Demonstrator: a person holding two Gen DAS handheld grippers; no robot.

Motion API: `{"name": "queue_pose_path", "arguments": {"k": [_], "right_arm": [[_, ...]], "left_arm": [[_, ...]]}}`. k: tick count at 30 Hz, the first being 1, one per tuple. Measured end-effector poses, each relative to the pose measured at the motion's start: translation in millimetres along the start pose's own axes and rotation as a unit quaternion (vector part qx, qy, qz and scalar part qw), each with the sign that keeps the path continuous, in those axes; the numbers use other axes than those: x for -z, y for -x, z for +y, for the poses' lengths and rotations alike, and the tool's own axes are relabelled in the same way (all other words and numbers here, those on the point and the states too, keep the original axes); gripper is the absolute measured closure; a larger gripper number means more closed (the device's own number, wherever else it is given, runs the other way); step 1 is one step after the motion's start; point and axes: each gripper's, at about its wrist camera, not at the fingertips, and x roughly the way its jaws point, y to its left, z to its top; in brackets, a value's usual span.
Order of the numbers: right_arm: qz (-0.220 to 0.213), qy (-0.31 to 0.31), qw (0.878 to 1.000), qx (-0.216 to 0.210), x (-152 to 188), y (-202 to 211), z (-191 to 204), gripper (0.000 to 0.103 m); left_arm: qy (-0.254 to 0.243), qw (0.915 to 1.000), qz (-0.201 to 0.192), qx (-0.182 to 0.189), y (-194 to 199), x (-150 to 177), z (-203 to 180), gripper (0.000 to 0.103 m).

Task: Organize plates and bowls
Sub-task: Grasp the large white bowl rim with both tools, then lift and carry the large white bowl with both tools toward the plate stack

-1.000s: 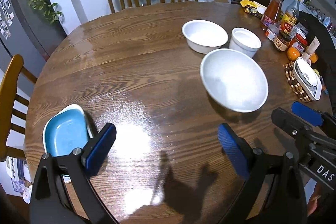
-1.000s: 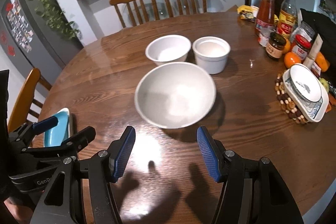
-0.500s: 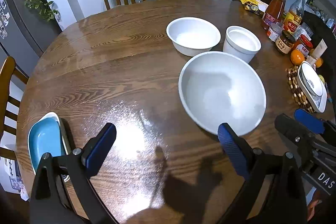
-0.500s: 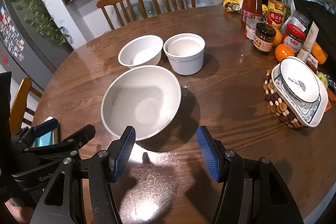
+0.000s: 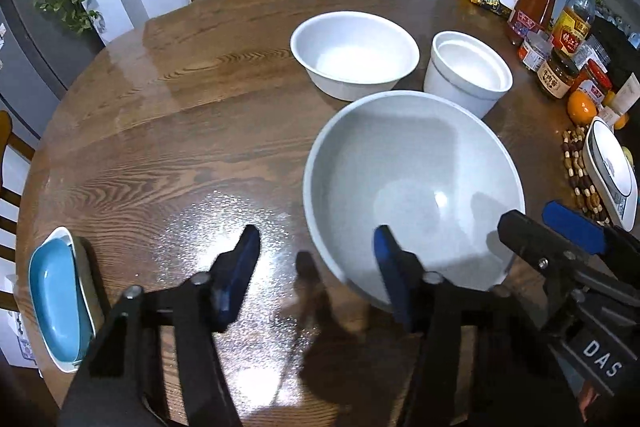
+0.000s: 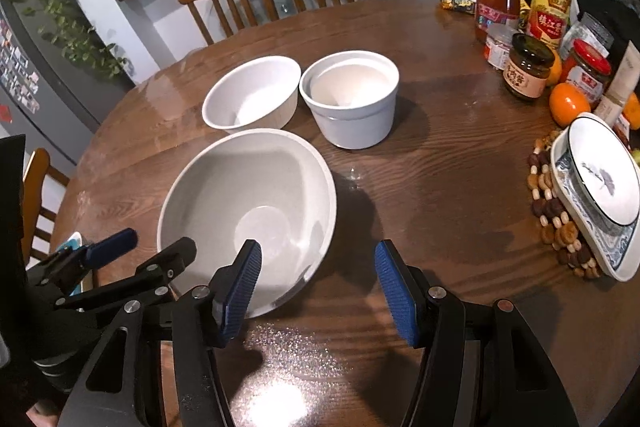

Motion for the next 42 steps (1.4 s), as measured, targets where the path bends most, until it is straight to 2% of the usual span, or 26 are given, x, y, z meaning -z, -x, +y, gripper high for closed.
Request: {"name": "queue_pose_path", "arguments": {"k": [5, 6, 7, 12, 23, 42], "right_arm": [[0.013, -0.005, 1.000, -0.011, -1.5, -8.9, -3.1, 0.064], [0.015, -0.007, 1.000, -0.015, -2.5, -11.2, -4.1, 0.069], [0.018, -0.009, 1.000, -0.018, -2.7, -13.0, -5.1, 0.071], [0.027, -0.010, 0.999, -0.030, -2.4, -20.0, -3.5, 0.086], [0.027, -0.007, 0.999, -0.030, -2.0, -20.2, -2.6, 0.086], [-0.001, 0.016, 0.999, -0.034, 8.9, 11.4, 17.5, 0.086]], "left_arm": [[-0.006, 0.9999, 0.006, 0.008, -6.0, -1.6, -5.2, 0.066], [-0.008, 0.9999, 0.008, 0.010, -7.5, -2.0, -6.7, 0.074], [-0.010, 0.9999, 0.010, 0.011, -8.9, -2.3, -7.7, 0.077], [-0.017, 0.9998, 0.012, 0.008, -13.1, -2.1, -9.6, 0.079], [-0.021, 0.9997, 0.009, 0.005, -11.2, -1.1, -9.0, 0.082], [-0.023, 0.9992, -0.030, -0.007, 25.0, 12.7, 5.8, 0.082]]}}
